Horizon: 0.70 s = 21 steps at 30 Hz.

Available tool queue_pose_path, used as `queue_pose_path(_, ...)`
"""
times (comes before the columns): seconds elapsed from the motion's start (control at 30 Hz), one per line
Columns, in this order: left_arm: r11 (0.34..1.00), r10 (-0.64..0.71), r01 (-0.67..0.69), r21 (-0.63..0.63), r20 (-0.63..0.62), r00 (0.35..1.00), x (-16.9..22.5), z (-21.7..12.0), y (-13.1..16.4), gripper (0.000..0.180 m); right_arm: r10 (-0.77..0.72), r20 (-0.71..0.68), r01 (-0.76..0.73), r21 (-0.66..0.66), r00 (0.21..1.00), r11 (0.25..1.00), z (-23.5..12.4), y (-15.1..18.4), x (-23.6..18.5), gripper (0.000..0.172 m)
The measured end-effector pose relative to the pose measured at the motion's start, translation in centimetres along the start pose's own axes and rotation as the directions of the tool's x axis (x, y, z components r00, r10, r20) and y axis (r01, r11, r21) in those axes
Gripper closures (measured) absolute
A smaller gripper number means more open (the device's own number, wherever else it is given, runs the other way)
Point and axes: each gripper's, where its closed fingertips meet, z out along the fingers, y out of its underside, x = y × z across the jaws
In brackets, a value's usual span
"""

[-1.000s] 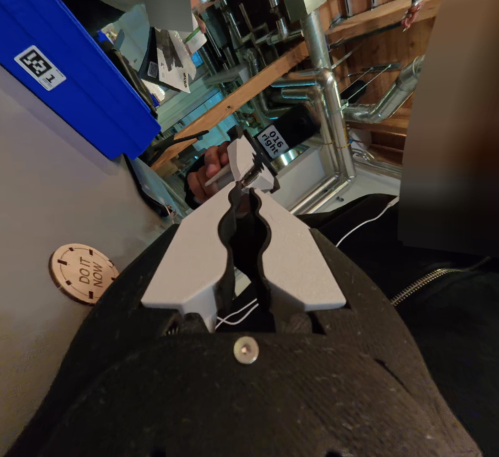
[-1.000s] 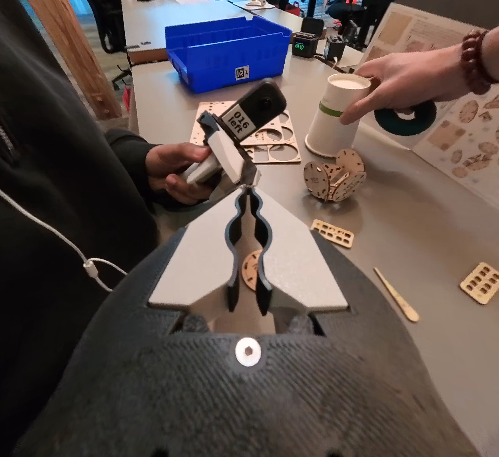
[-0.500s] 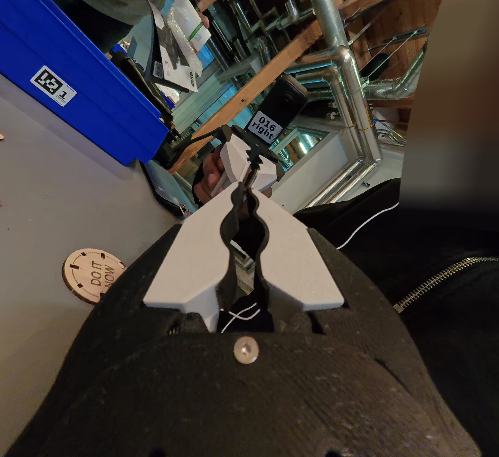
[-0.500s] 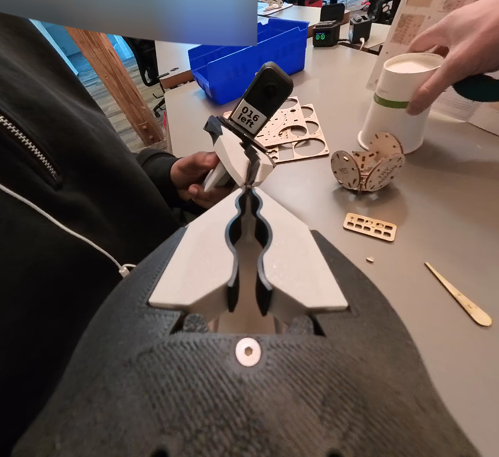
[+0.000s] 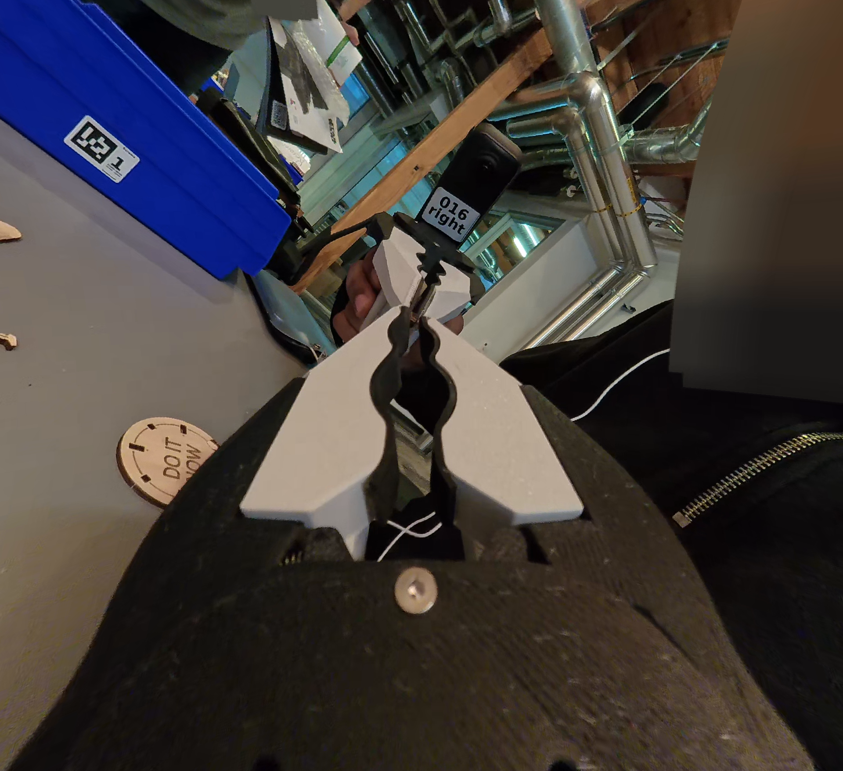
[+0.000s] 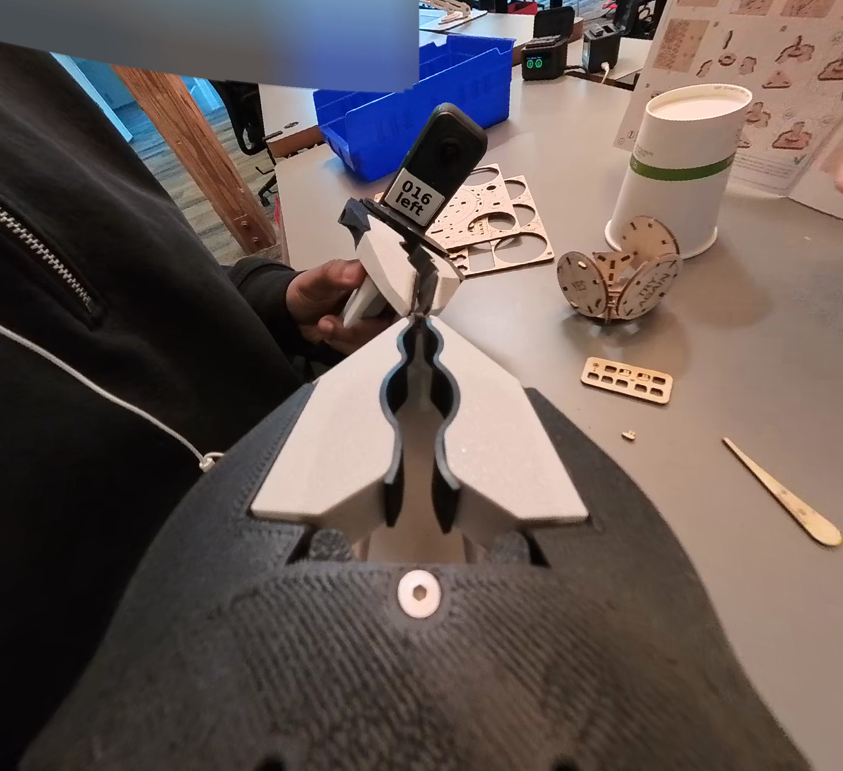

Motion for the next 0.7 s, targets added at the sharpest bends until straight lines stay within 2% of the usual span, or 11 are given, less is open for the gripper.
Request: queue_pose_path(0.7,1.0,-0.004,0.004,0.011,-0.01,1.0,0.12,-0.18,-0.15,0.18,0.051,0.036,-0.053,0.044,0.998,0.998,0.12,-0.23,-0.11,0.167)
